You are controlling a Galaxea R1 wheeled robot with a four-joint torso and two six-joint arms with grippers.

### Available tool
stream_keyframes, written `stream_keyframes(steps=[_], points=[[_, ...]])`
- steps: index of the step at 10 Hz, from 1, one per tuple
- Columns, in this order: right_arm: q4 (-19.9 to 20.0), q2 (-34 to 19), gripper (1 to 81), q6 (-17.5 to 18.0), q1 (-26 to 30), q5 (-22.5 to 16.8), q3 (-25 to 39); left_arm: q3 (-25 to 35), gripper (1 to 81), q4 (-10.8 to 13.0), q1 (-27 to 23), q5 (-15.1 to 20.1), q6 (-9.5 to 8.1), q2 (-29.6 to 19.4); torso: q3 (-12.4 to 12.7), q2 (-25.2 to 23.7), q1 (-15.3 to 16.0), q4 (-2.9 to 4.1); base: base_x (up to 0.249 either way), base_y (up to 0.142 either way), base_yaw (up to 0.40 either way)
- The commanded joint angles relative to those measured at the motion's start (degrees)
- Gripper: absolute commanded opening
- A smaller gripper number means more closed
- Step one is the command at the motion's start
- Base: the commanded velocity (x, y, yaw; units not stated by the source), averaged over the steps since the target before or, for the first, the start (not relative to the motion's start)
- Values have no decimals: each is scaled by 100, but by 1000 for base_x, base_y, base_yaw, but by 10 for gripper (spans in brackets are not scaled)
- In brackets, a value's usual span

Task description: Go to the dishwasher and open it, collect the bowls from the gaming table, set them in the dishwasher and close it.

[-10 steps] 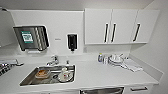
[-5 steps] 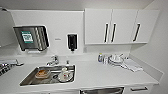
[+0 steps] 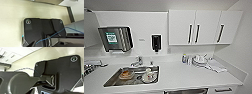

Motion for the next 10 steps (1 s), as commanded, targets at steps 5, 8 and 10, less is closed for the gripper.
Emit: stream_keyframes(steps=[5,8,10], points=[[88,-2542,811,308,1000,-177,2694,3337,811,17,-724,-624,-15,-3092,-504,-1364,859,0,0,0,0],[88,-2868,811,422,1395,-195,3073,4243,811,17,-1094,-624,-33,-3902,-1051,-1985,1250,0,0,0,0],[88,-2975,811,519,1607,-195,3224,4773,811,26,-1366,-580,-50,-4327,-1451,-2405,1519,0,0,0,0]])
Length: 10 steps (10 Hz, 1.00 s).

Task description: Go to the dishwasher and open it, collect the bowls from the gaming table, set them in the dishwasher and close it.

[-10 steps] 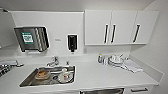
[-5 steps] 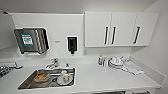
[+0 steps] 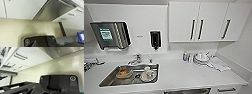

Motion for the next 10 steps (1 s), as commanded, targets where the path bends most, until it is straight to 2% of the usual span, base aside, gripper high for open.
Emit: stream_keyframes(steps=[1,2,3,5,8,9,10], points=[[66,-474,811,99,550,-247,375,978,811,35,-783,156,-31,-1044,-511,-545,350,0,0,0,0],[66,-483,811,99,629,-247,419,1195,811,35,-898,165,-31,-1218,-171,-752,483,0,0,0,0],[66,-474,811,99,699,-238,463,1418,811,26,-1020,165,-40,-1386,-319,-947,610,0,0,0,0],[57,-299,811,99,682,-238,419,1752,811,78,-1083,165,-31,-1536,-413,-1275,815,0,0,0,0],[66,-237,811,108,699,-230,367,1944,811,87,-1083,165,-22,-1404,-429,-1900,1209,0,0,0,0],[66,-246,811,134,717,-230,358,2068,811,96,-1083,191,40,-1404,-429,-2130,1351,0,0,0,0],[49,-263,811,283,761,-230,332,2138,811,122,-1083,192,57,-1422,-429,-2329,1475,0,0,0,0]])
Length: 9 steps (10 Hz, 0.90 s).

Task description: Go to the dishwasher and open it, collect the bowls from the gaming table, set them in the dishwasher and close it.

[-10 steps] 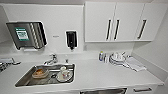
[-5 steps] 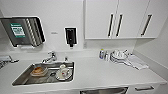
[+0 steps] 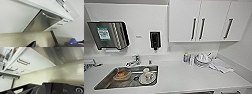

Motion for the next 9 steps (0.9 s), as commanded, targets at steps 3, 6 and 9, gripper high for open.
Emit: stream_keyframes(steps=[3,6,9], points=[[57,-331,811,430,591,-225,43,481,811,297,-329,212,47,-524,2,-956,608,0,0,0,0],[66,-340,811,1018,854,-242,-10,815,811,525,-329,221,47,-849,-543,-1603,1005,0,0,0,0],[66,-383,811,1282,978,-251,-19,868,811,552,-329,203,47,-884,-913,-2107,1311,0,0,0,0]])
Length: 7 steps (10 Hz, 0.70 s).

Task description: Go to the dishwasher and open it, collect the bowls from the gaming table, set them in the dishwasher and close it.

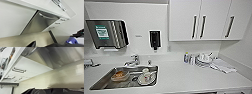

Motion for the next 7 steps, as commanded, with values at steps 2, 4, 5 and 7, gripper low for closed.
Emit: stream_keyframes(steps=[2,4,5,7], points=[[57,-364,811,244,574,-133,136,170,811,144,-353,39,-8,-383,-140,-733,472,0,0,0,0],[22,-364,811,262,653,-63,233,108,811,109,-484,30,-53,-401,-223,-1032,663,0,0,0,0],[-13,-391,811,253,679,-63,312,361,811,162,-555,74,-53,-610,-241,-1231,789,0,0,0,0],[-13,-408,811,244,697,-63,339,741,811,478,-556,74,-53,-831,-243,-1648,1052,0,0,0,0]])
